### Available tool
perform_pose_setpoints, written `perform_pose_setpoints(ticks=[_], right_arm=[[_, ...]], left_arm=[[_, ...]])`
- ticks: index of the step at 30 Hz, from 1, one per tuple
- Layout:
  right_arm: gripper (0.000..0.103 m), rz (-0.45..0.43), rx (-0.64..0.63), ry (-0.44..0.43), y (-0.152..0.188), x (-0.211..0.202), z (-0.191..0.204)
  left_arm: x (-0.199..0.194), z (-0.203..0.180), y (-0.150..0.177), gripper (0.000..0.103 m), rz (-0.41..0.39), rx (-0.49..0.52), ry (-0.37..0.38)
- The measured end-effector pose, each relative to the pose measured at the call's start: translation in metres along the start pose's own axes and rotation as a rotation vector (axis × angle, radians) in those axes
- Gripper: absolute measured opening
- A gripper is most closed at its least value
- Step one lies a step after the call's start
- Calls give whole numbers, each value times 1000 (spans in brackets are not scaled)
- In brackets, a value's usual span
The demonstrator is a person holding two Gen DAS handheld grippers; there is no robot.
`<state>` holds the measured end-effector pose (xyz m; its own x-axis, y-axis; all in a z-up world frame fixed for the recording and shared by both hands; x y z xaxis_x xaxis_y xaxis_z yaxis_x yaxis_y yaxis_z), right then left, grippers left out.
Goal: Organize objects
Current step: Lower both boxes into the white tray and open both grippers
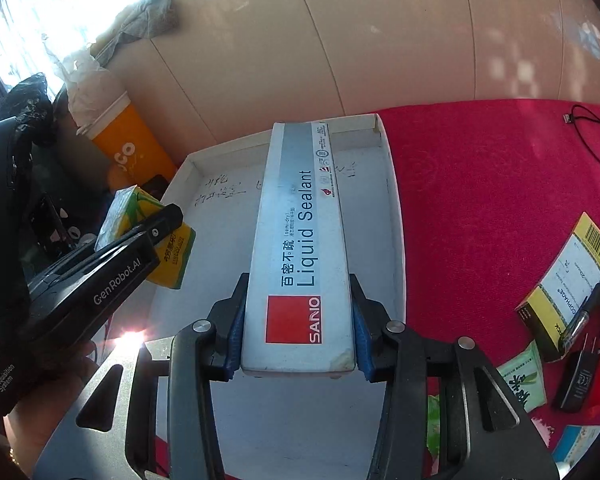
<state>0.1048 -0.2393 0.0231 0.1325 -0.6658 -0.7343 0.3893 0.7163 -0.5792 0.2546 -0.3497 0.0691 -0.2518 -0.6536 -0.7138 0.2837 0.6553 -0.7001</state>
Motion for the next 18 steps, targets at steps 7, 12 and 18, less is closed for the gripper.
perform_pose_setpoints(ticks=[7, 12, 18], right_arm=[[59, 46, -28, -34, 6, 13, 6], [85, -55, -76, -40, 11, -13, 9], [93, -146, -71, -143, 23, -72, 1]], left_arm=[[12, -5, 4, 51, 24, -20, 14], [-18, 4, 3, 103, -120, -60, 8], [-74, 9, 7, 103, -273, -155, 125]])
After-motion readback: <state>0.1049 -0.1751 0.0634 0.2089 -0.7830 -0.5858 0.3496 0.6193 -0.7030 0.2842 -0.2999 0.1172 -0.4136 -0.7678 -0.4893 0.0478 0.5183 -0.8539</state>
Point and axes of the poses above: each gripper's, at about its wrist camera, not at the fingertips, and x roughly the way its jaws point, z to its left, y to its underside, the point moved 1 cm from there along x, roughly the way its jaws point, and after that the axes turned 1 degree about x, right-handed, at the moved point
